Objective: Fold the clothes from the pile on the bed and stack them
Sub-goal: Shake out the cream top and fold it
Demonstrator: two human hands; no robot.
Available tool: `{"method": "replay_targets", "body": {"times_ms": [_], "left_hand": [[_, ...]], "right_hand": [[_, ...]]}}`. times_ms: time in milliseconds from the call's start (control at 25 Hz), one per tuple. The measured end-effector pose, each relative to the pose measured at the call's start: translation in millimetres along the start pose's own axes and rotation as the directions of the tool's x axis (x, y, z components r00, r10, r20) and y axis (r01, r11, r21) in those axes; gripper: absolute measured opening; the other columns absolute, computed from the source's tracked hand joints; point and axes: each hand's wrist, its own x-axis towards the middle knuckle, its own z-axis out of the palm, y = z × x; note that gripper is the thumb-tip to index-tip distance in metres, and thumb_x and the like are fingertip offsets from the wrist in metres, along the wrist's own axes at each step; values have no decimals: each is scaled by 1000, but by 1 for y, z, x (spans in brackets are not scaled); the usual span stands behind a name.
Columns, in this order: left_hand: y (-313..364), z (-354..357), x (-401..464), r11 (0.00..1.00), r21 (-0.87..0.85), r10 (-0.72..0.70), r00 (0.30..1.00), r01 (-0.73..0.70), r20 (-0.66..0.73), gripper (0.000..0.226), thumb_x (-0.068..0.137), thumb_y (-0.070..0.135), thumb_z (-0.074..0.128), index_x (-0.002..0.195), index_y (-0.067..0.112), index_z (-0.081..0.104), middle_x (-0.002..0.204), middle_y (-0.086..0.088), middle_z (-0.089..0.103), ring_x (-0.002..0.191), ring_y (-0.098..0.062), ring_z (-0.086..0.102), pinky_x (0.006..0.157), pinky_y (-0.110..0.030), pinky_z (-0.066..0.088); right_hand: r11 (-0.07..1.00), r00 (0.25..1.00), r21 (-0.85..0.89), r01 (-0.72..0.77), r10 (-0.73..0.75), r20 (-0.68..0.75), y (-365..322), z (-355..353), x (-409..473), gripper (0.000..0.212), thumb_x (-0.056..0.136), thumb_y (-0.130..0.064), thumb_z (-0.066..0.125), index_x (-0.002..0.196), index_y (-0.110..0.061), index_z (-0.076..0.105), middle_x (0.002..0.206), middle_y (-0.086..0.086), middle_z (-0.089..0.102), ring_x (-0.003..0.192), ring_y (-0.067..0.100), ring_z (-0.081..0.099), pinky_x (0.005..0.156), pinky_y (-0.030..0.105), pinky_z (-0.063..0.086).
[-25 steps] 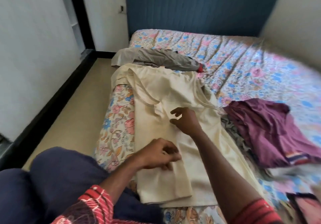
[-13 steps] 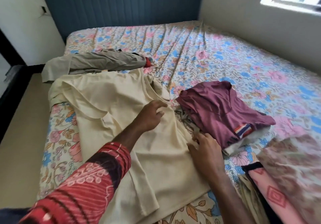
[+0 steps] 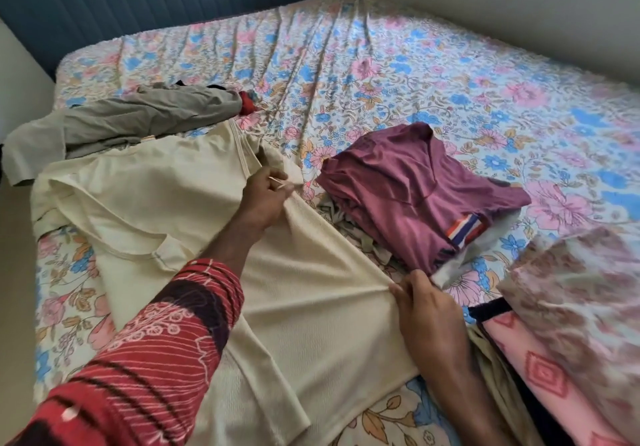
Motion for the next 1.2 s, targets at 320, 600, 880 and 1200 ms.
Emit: {"method": "replay_targets", "body": {"times_ms": [320,600,880,1200], "left_hand": [[-2,-3,-2,985,31,-165,983,168,-77,11,86,16,64,96,18,68,100,-8,69,97,-30,67,81,-40,60],[4,-41,-27,995,-50,-95,976,87,-194,31,72,9,87,73,21,58,85,2,61,78,-17,57,69,-25,45],[-58,-123,-82,987,72,-108,926,143,-362,37,71,-2,76,101,14,61,90,1,62,85,-20,60,73,-25,47],[-77,-131,-101,978,200,9,947,58,-320,35,69,2,85,96,7,63,85,-3,63,78,-20,60,70,-24,46]], "right_hand": [[992,999,117,49,-48,-14,10,-4,4,25,86,-54,76,91,-30,73,72,-18,61,65,1,57,53,20,38],[893,924,242,380,-380,-51,-24,-3,-31,24,89,-27,79,113,-25,76,65,-24,58,58,-5,57,55,8,37],[780,678,6,626,-548,490,-75,36,-77,48,98,-46,53,145,-39,49,121,-8,72,107,16,68,91,35,56],[814,663,52,579,-506,552,-104,30,-51,48,92,-64,62,129,-34,65,64,-16,63,65,-5,57,74,23,50]]}}
